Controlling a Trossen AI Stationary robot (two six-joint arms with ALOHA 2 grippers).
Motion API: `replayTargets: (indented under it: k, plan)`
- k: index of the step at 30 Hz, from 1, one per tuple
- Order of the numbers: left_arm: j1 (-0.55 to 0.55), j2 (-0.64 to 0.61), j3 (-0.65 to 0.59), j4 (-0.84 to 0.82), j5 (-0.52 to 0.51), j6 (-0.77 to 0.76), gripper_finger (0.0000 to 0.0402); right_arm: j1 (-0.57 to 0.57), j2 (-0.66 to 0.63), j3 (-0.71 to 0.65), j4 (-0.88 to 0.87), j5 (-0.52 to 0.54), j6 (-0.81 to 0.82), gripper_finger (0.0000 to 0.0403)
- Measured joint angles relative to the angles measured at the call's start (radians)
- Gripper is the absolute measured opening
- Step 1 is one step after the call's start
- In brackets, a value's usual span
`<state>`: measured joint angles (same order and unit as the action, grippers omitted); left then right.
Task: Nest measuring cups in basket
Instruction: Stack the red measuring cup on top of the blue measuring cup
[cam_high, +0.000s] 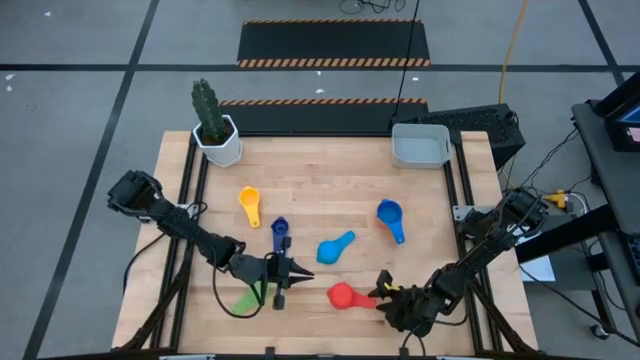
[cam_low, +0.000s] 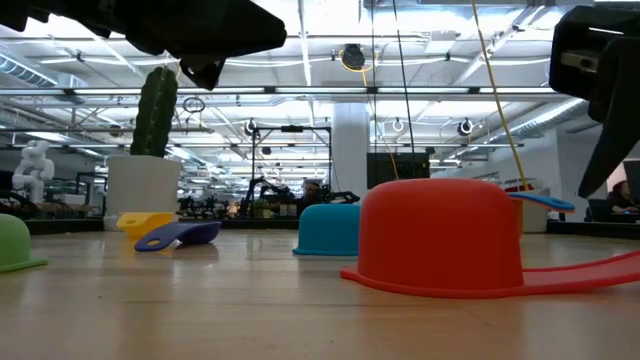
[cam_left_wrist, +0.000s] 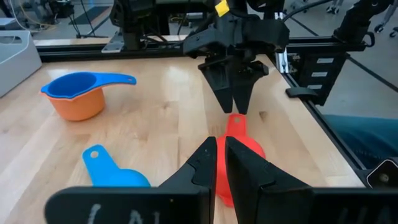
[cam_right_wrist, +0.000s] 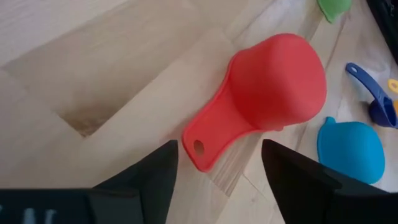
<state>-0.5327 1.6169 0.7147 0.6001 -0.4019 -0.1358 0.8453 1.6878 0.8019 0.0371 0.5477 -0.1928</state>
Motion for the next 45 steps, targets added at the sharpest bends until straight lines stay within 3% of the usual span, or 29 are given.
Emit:
replayTargets:
  k: [6, 15, 25, 45]
  plan:
    - [0.0, 0.0, 0.0, -0.007, 0.0, 0.002, 0.0037, -0.008, 0.0, -0.035, 0.008, 0.0, -0.007, 0.0182]
    - [0.0, 0.0, 0.0, -0.007, 0.0, 0.033, 0.0037, -0.01, 0.006, -0.083, 0.159, -0.055, -0.096, 0.0144]
    - [0.001, 0.0, 0.0, -0.01, 0.0, 0.054, 0.0037, -0.048, 0.14, -0.08, 0.321, -0.086, -0.152, 0.0139]
    - [0.001, 0.0, 0.0, -0.029, 0.0, 0.045, 0.0037, 0.001, 0.082, -0.082, 0.216, -0.015, -0.141, 0.0139]
